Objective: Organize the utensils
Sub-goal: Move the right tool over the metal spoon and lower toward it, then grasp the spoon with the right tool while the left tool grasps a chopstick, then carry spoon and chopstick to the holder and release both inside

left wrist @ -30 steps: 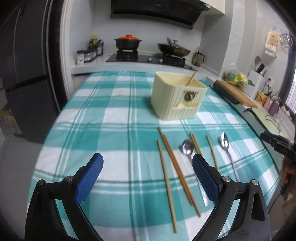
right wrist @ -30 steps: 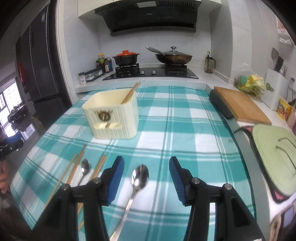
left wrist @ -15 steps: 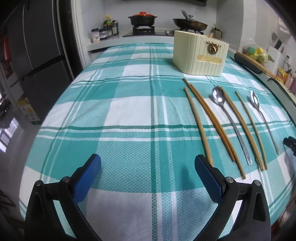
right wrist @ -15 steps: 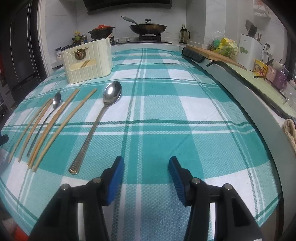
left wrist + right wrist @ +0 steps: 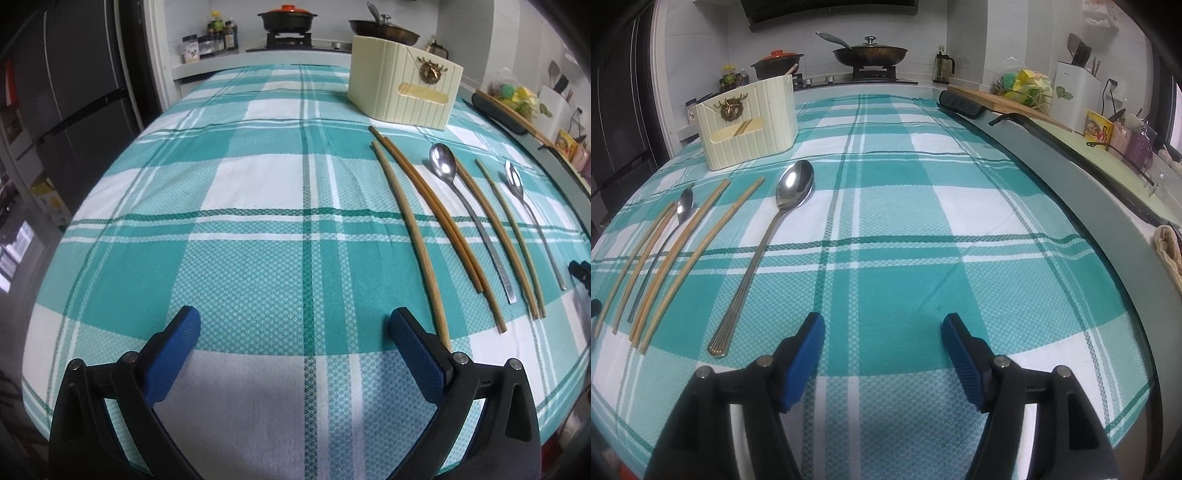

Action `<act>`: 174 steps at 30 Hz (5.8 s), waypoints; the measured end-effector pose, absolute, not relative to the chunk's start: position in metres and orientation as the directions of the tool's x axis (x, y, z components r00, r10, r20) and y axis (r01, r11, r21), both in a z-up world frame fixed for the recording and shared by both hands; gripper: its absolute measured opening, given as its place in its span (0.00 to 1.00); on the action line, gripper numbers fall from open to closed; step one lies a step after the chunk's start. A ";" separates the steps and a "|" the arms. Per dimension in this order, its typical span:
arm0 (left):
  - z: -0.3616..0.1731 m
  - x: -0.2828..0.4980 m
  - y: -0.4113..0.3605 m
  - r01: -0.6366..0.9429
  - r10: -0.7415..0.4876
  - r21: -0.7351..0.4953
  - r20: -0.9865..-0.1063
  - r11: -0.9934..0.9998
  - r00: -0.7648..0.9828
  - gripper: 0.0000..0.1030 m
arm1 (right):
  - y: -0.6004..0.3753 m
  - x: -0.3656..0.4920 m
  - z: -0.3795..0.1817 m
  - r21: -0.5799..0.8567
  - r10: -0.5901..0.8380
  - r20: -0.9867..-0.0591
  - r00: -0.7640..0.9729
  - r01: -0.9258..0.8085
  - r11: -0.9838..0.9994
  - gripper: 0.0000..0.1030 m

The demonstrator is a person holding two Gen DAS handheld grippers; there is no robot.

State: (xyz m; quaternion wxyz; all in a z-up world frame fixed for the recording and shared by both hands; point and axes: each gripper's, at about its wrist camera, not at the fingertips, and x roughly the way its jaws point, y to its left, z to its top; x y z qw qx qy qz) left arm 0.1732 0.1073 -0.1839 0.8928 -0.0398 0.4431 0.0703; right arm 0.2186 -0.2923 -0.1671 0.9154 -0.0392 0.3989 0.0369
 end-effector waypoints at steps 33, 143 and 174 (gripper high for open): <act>-0.186 0.177 0.107 -0.184 0.104 -0.007 -0.801 0.983 0.589 1.00 | -0.293 0.224 -0.169 -0.040 0.034 -0.733 0.679 -0.093 0.995 0.84; -0.028 0.252 0.090 0.045 -0.157 -0.191 -0.626 0.980 0.764 0.05 | -0.214 0.275 -0.051 0.092 0.384 -0.547 0.744 -0.402 0.911 0.41; 0.128 0.341 0.093 0.129 -0.213 -0.227 -0.396 0.965 0.893 0.05 | -0.176 0.362 0.102 0.041 0.455 -0.363 0.813 -0.473 0.880 0.41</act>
